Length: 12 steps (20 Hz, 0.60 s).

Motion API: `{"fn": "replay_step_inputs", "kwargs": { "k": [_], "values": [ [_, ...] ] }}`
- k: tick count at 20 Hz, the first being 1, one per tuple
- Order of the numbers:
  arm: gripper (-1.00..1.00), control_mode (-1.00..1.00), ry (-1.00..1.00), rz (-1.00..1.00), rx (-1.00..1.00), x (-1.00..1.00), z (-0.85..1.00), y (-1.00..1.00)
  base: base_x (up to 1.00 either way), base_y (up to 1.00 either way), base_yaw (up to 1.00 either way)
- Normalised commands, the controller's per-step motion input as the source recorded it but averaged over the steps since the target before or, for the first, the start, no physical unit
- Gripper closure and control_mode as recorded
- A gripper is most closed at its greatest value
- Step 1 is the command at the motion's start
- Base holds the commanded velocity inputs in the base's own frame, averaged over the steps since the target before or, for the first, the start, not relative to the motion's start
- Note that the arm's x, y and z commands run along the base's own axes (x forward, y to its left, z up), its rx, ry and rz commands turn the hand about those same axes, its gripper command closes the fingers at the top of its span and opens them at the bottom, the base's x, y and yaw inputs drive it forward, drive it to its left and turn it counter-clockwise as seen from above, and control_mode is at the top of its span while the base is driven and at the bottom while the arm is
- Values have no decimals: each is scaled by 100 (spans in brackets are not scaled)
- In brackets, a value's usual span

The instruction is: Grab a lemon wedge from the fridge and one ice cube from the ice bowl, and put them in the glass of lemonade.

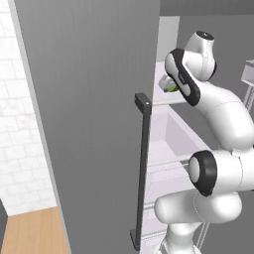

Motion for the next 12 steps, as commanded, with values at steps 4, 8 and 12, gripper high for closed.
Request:
{"fn": "replay_step_inputs", "kwargs": {
  "k": [4,8,12],
  "values": [
    [-100,-100,0,2,0,-7,-6,8,0,0,0],
    [100,-100,0,0,0,-6,-1,20,0,0,0],
    [100,-100,0,0,0,-12,0,6,0,0,0]
  ]
}}
